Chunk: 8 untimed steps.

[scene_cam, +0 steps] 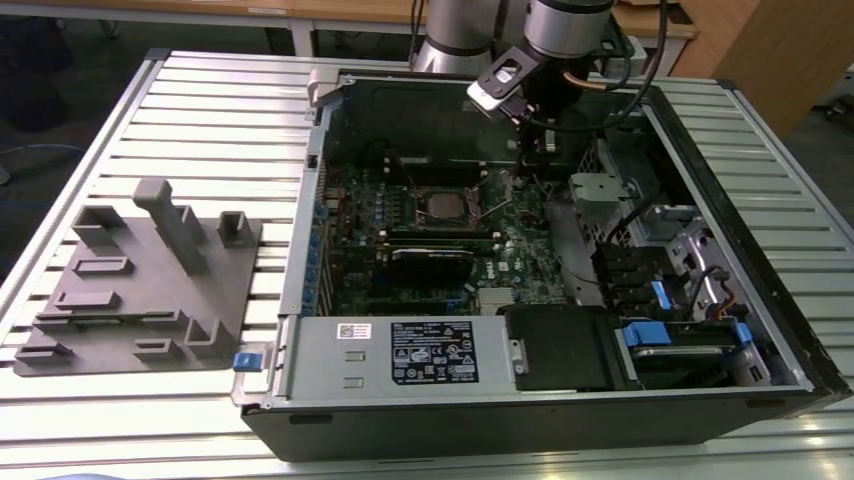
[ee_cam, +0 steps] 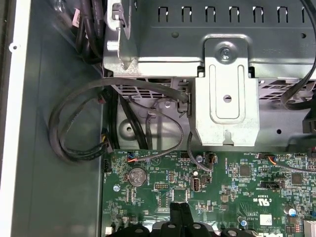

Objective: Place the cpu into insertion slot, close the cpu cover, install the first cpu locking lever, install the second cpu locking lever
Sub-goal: 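Close the cpu cover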

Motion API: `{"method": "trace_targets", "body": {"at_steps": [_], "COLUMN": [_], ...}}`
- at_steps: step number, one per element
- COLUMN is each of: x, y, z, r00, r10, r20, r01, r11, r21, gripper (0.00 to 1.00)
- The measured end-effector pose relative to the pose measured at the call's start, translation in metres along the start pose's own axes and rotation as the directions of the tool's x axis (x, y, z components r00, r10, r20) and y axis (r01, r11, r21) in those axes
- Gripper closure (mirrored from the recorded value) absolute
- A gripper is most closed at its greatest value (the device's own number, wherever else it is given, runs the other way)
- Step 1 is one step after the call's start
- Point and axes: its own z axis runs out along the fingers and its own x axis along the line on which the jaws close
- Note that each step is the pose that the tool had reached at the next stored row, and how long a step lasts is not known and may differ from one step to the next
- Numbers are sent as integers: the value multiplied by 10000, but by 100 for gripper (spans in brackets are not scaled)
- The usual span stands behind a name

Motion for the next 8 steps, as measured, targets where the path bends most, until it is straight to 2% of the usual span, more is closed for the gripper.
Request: {"method": "trace_targets", "body": {"at_steps": [8], "x": [1], "y": [-2], "z": [34], "r00": [10000], "r10": [-1], "r20": [-2], "r01": [1], "r11": [10000], "r21": [-1], "gripper": [89]}}
